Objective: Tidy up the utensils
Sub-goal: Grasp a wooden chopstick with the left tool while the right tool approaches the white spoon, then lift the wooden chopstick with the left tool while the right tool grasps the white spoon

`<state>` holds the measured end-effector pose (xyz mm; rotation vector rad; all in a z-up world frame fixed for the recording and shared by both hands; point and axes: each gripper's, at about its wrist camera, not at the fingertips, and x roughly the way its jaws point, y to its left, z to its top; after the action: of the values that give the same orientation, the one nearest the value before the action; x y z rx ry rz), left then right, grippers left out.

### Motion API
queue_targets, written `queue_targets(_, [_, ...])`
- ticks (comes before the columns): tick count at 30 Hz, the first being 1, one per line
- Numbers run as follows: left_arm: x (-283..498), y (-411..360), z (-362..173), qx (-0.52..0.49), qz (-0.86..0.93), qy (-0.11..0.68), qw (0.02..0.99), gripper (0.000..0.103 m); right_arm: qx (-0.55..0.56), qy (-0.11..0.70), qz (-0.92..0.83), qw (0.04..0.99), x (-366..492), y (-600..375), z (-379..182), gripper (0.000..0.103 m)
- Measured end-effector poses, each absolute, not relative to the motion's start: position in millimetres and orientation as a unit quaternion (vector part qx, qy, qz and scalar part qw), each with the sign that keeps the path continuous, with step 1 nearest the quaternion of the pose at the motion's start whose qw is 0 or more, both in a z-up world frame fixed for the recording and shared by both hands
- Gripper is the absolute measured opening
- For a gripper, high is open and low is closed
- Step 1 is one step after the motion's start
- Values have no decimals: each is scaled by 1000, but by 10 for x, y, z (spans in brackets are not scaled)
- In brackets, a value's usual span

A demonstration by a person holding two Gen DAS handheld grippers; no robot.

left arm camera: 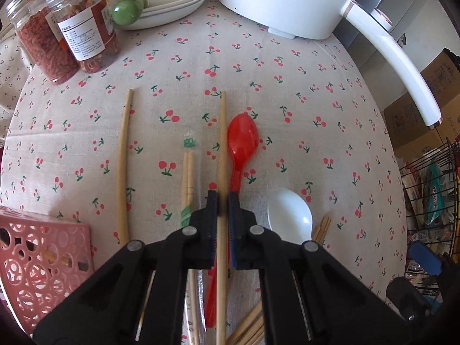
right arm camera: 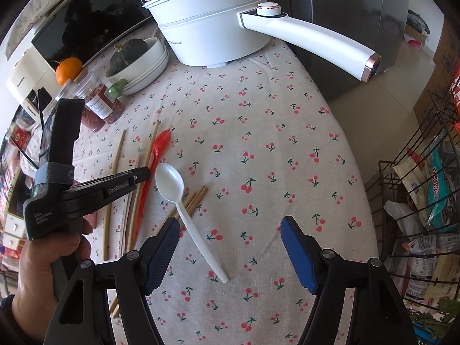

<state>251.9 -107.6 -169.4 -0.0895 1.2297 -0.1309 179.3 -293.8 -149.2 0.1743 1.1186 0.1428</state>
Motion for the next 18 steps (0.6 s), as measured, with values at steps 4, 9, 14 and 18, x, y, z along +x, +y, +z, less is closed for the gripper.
queue_targets(4, [2284, -1001, -1494, -38, -85, 555, 827, 8, 92, 534, 72, 838, 1841, -2952, -1533, 68])
queue_targets(9, [1957, -907, -1226, -36, -117, 529, 839, 8, 102, 535, 83, 834, 1908, -2876, -1557, 62])
queue_targets(14, [1648, -782, -971, -36, -146, 505, 850, 8, 96, 538, 101, 831, 1969, -2678, -1565, 62])
queue_targets(18, [1458, -670, -827, -32, -164, 492, 854, 8, 77, 547, 113, 826, 2041, -2481, -1619, 59])
